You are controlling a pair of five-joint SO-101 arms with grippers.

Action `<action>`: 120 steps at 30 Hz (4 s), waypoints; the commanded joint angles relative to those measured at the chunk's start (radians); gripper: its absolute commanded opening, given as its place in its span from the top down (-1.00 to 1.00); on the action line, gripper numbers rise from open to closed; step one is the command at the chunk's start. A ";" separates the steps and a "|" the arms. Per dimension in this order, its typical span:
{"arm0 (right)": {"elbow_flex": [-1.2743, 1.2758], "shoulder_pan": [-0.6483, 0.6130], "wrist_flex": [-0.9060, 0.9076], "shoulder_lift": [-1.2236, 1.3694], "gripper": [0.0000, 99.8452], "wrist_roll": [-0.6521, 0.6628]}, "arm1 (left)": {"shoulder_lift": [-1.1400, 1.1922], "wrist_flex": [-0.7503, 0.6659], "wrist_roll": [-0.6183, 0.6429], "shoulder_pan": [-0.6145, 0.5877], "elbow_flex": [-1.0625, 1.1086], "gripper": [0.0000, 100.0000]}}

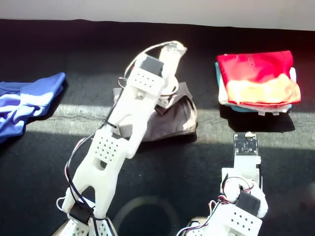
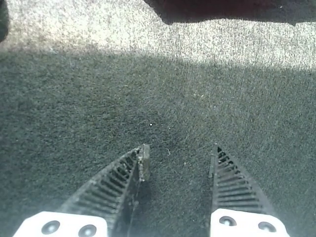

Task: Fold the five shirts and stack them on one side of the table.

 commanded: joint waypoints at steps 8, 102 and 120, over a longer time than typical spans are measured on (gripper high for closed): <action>0.110 0.002 0.004 -0.010 0.61 0.009 | 0.056 -0.170 0.002 -0.001 -0.005 0.98; 0.113 0.002 0.004 -0.010 0.61 0.008 | 0.348 -0.595 -0.026 0.035 -0.460 0.98; -0.010 -0.154 -0.004 -0.001 0.61 -0.061 | 0.051 0.054 -0.029 -0.131 -0.456 0.98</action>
